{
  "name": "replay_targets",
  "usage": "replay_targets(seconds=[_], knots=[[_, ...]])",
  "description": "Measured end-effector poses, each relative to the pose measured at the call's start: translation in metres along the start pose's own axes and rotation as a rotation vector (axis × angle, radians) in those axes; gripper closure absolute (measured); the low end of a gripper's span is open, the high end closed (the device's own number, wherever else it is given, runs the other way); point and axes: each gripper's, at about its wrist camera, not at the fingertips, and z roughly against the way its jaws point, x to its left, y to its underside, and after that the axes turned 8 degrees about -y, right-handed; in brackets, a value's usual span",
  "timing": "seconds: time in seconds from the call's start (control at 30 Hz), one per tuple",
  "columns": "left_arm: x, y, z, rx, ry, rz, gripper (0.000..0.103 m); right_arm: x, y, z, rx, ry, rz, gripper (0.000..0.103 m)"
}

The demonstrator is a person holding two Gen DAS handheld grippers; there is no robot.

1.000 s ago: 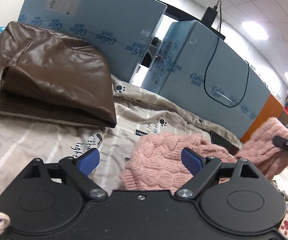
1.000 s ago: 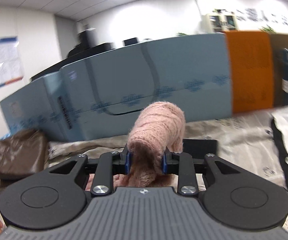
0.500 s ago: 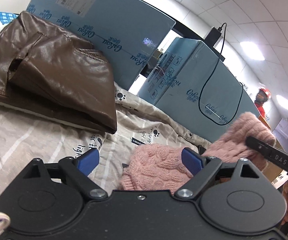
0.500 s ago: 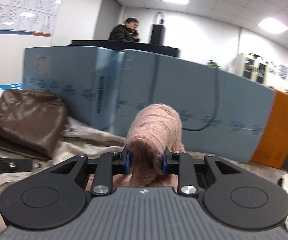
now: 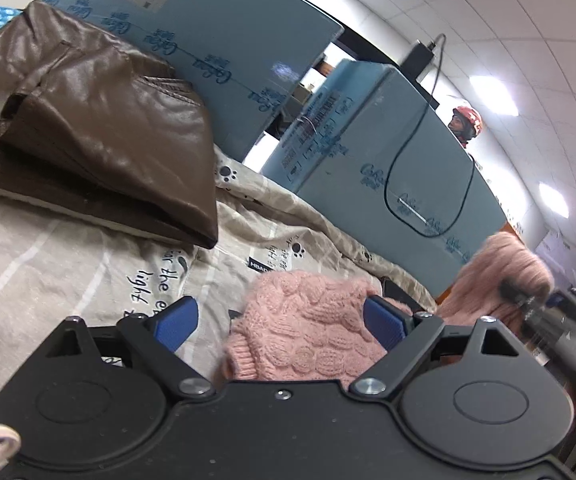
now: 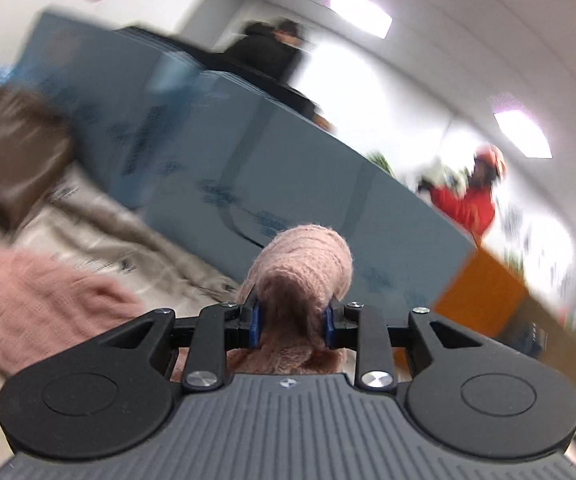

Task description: Fold clothes

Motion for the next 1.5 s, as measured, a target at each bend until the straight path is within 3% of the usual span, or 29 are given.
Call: replay_targets(seconds=[0.13,0.3,0.4,0.5,0.57,0.67,0.73,0.83,0.93,1.0,1.03,1.07,1.13,1.3,1.4,1.5], knots=[[0.009,-0.002,0.005,-0.005,-0.016,0.047,0.012,0.076,0.002,0.000,-0.053,-0.011,0.289,0.078],[0.015,-0.006,0.017,-0.035,-0.036,0.051,0.012,0.114,0.001,-0.003,-0.054,-0.210,0.304,0.076],[0.012,-0.010,0.023,-0.060,-0.019,0.038,0.012,0.104,-0.002,-0.010,-0.024,-0.388,0.141,0.071],[0.006,-0.014,0.024,-0.064,0.032,0.040,0.012,0.081,0.001,-0.018,-0.033,-0.607,-0.073,0.049],[0.000,-0.017,0.020,-0.047,0.096,0.061,0.012,0.060,0.007,-0.024,-0.080,-0.753,-0.240,0.026],[-0.011,-0.020,0.013,-0.007,0.204,0.094,0.012,0.018,0.017,-0.024,-0.161,-0.939,-0.487,0.020],[-0.020,-0.022,0.002,0.019,0.249,0.106,0.012,-0.008,0.027,-0.018,-0.227,-1.023,-0.566,0.016],[-0.034,-0.022,-0.023,0.079,0.238,0.114,0.012,-0.037,0.046,-0.015,-0.304,-1.072,-0.625,0.015],[-0.050,-0.015,-0.051,0.155,0.174,0.082,0.014,-0.058,0.068,-0.032,-0.291,-1.135,-0.800,0.014],[-0.062,-0.006,-0.061,0.173,0.121,0.002,0.037,-0.065,0.081,-0.050,-0.244,-1.167,-0.922,0.014],[-0.069,-0.002,-0.064,0.173,0.097,-0.052,0.058,-0.066,0.086,-0.059,-0.213,-1.171,-0.970,0.014],[-0.076,0.003,-0.067,0.172,0.074,-0.105,0.069,-0.068,0.091,-0.066,-0.183,-1.170,-1.009,0.014],[-0.085,0.009,-0.065,0.149,0.053,-0.180,0.080,-0.068,0.094,-0.071,-0.159,-1.141,-1.038,0.014],[-0.073,-0.008,-0.034,0.052,0.183,-0.070,0.082,-0.075,0.097,-0.064,-0.213,-1.153,-1.058,0.014],[-0.057,-0.015,-0.023,0.014,0.160,-0.029,0.082,-0.078,0.098,-0.059,-0.244,-1.176,-1.066,0.014],[-0.042,-0.011,-0.025,0.040,0.105,-0.003,0.082,-0.073,0.097,-0.060,-0.223,-1.201,-1.061,0.014]])
